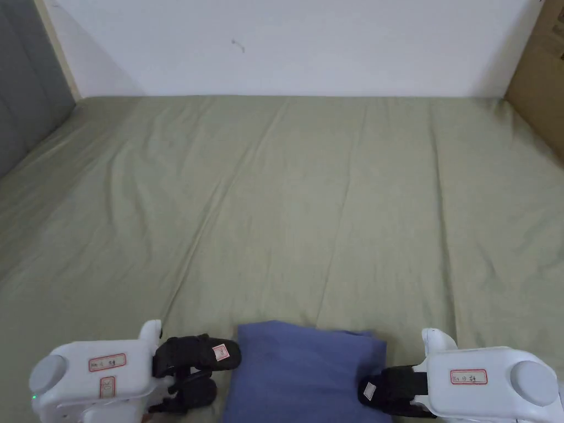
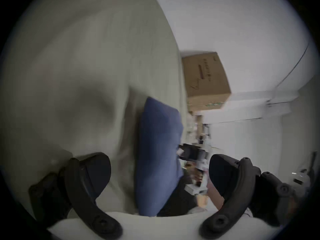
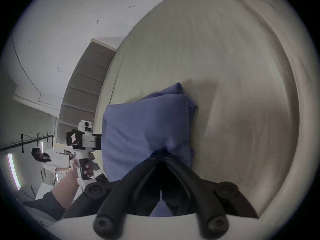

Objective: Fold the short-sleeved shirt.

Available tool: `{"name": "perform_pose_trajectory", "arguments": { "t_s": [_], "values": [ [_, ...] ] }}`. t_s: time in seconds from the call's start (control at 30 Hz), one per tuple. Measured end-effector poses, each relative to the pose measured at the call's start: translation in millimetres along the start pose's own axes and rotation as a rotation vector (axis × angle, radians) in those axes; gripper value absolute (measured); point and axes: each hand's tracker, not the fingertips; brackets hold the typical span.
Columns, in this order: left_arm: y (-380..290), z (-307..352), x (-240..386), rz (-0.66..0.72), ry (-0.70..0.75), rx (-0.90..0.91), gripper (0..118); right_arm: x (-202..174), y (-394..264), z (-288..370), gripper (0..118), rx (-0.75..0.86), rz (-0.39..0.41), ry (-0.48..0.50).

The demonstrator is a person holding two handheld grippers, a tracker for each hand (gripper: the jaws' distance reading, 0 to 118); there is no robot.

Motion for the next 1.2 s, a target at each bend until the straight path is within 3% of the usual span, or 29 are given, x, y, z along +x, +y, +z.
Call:
{"name": "perform_pose_trajectory", "arguments": {
  "t_s": [0.07, 0.2, 0.33, 0.37, 0.4, 0.43, 0.47, 0.5, 0.53, 0.57, 0.7, 0.8, 0.87, 0.93, 1.0, 1.1, 1.2],
  "values": [
    [1, -14, -2, -0.022, -0.131, -0.017, 115, 0, 1, 0, 0, 0.0, -0.005, 0.001],
    [0, -55, 5, -0.038, -0.15, -0.158, 115, 0, 1, 0, 0, -0.005, -0.011, 0.004],
    [-2, -82, 2, -0.008, -0.228, -0.162, 114, 1, 1, 0, 0, -0.005, -0.016, 0.002],
    [-2, -87, 1, 0.008, -0.268, -0.153, 109, 2, 0, 0, 0, -0.003, -0.024, 0.005],
    [-1, -79, -4, 0.012, -0.287, -0.144, 87, 4, 0, 0, 0, -0.001, -0.035, 0.014],
    [-1, -76, -7, 0.005, -0.257, -0.141, 49, 6, 0, 0, 0, 0.001, -0.044, 0.02],
    [0, -74, -12, -0.035, -0.138, -0.135, 20, 8, -1, 0, 0, 0.003, -0.052, 0.027],
    [-2, -75, -16, -0.081, -0.002, -0.13, 20, 9, -2, 0, 0, 0.006, -0.057, 0.033],
    [-3, -63, -23, -0.106, 0.034, -0.147, 20, 10, -3, -1, 0, 0.0, -0.073, 0.062],
    [-7, -63, -13, -0.076, -0.079, -0.135, 20, 11, -4, -1, 0, 0.004, -0.078, 0.049],
    [-12, -64, -4, -0.096, -0.016, -0.102, 20, 8, -8, 5, 0, 0.036, -0.088, 0.063],
    [-17, -52, 27, -0.121, 0.03, -0.08, 21, -3, -9, 25, 0, 0.109, -0.085, 0.174],
    [-18, -36, 51, -0.227, 0.027, -0.056, 21, -14, -8, 43, 0, 0.15, -0.089, 0.233],
    [-19, -8, 80, -0.299, 0.064, -0.033, 21, -29, -5, 60, 0, 0.186, -0.045, 0.225],
    [-13, 26, 102, -0.374, 0.155, -0.024, 21, -51, -5, 76, 0, 0.209, 0.053, 0.169],
    [1, 90, 122, -0.466, 0.363, -0.028, 21, -75, -8, 92, 0, 0.228, 0.169, 0.089],
    [12, 149, 133, -0.544, 0.644, -0.023, 21, -89, -17, 99, 0, 0.243, 0.19, 0.081]
  ]
}}
